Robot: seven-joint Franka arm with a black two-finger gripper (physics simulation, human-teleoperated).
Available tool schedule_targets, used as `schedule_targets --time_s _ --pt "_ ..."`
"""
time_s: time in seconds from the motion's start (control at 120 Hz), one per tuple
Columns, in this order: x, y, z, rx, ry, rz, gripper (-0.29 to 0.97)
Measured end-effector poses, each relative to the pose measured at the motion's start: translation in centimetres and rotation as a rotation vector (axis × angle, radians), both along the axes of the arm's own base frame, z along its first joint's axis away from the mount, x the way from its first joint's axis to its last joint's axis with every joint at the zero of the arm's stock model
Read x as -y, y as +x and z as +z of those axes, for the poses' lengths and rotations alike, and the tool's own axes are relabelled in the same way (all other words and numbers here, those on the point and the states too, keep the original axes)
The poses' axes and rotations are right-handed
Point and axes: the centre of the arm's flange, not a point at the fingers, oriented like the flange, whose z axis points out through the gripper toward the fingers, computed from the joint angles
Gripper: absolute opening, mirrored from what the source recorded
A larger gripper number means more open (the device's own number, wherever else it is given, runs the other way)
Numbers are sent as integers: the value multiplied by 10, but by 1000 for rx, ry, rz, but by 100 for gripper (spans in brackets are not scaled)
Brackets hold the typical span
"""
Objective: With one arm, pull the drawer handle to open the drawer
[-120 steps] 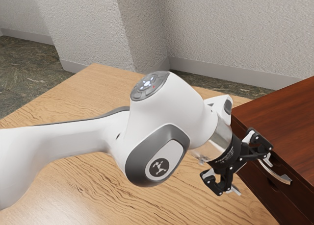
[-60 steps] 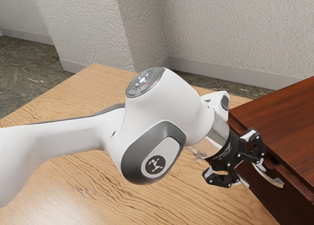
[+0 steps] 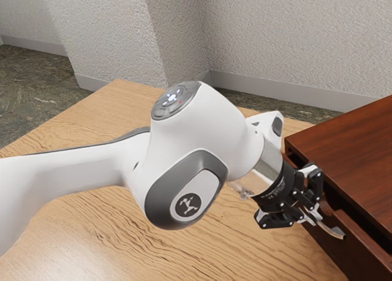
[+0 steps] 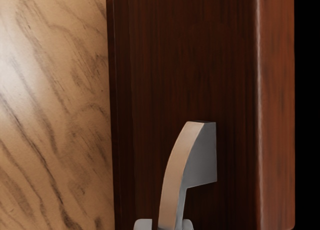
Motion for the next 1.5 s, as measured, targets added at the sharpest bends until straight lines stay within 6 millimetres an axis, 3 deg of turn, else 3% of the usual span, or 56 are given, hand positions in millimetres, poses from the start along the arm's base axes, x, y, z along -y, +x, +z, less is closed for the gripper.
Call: schedule_targets --time_s 1.5 --pt "-36 -70 7 21 37 34 -11"
